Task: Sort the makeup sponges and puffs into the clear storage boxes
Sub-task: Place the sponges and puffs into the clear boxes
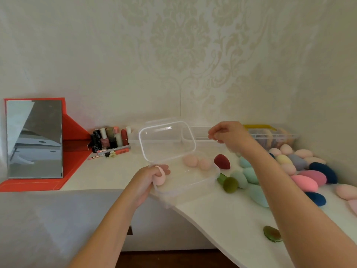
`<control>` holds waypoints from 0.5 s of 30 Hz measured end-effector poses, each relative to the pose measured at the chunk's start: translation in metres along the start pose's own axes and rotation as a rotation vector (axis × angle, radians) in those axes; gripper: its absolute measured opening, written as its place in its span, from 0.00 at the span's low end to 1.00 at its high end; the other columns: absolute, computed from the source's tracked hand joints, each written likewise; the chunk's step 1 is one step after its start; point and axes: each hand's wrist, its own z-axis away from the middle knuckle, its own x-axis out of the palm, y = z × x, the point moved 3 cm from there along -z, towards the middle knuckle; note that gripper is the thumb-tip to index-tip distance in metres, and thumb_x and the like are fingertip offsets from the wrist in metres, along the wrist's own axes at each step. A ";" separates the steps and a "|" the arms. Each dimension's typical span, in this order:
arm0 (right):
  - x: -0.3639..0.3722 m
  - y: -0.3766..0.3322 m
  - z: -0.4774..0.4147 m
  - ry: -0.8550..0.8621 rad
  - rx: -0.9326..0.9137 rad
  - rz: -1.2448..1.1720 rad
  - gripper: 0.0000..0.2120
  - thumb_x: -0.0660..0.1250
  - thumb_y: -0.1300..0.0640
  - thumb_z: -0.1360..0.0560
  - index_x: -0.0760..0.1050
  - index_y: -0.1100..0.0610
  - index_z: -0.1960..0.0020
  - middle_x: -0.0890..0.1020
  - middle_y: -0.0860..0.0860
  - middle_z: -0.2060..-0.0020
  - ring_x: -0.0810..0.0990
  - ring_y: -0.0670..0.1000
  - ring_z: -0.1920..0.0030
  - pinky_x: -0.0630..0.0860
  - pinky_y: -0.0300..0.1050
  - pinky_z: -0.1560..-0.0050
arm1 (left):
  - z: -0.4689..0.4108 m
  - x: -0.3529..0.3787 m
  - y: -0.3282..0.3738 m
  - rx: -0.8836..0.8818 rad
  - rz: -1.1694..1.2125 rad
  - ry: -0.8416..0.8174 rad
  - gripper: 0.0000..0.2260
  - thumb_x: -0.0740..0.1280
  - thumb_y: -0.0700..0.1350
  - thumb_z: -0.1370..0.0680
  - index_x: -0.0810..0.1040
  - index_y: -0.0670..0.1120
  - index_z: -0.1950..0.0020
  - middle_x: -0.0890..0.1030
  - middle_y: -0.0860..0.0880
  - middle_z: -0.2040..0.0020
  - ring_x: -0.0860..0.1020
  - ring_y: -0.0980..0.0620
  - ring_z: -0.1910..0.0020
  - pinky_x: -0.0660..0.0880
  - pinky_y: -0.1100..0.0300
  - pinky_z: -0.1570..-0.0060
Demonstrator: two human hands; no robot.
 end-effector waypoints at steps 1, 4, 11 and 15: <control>-0.001 0.008 -0.001 0.001 0.009 0.097 0.15 0.60 0.71 0.26 0.78 0.53 0.58 0.82 0.48 0.57 0.79 0.47 0.55 0.75 0.38 0.54 | -0.001 0.000 0.000 -0.004 -0.009 -0.004 0.20 0.62 0.43 0.39 0.81 0.41 0.49 0.83 0.43 0.48 0.77 0.46 0.44 0.70 0.50 0.38; 0.010 0.028 -0.004 -0.072 0.018 0.276 0.22 0.57 0.74 0.28 0.78 0.52 0.47 0.80 0.48 0.45 0.76 0.47 0.39 0.72 0.40 0.40 | -0.001 0.001 0.000 -0.003 -0.023 -0.014 0.21 0.62 0.43 0.39 0.80 0.42 0.49 0.83 0.43 0.48 0.76 0.46 0.44 0.70 0.51 0.38; 0.029 0.045 -0.003 -0.451 0.008 0.560 0.20 0.62 0.61 0.24 0.73 0.44 0.36 0.76 0.40 0.42 0.74 0.44 0.49 0.73 0.40 0.47 | -0.005 -0.001 -0.003 -0.017 0.006 -0.010 0.21 0.62 0.41 0.40 0.81 0.41 0.49 0.83 0.44 0.48 0.77 0.47 0.44 0.69 0.51 0.37; 0.037 0.048 -0.004 -0.420 -0.038 0.591 0.14 0.62 0.55 0.23 0.77 0.46 0.40 0.80 0.43 0.44 0.76 0.46 0.49 0.71 0.38 0.50 | -0.005 -0.001 -0.004 -0.019 -0.003 -0.011 0.21 0.63 0.42 0.40 0.81 0.42 0.48 0.84 0.45 0.49 0.77 0.47 0.44 0.69 0.51 0.37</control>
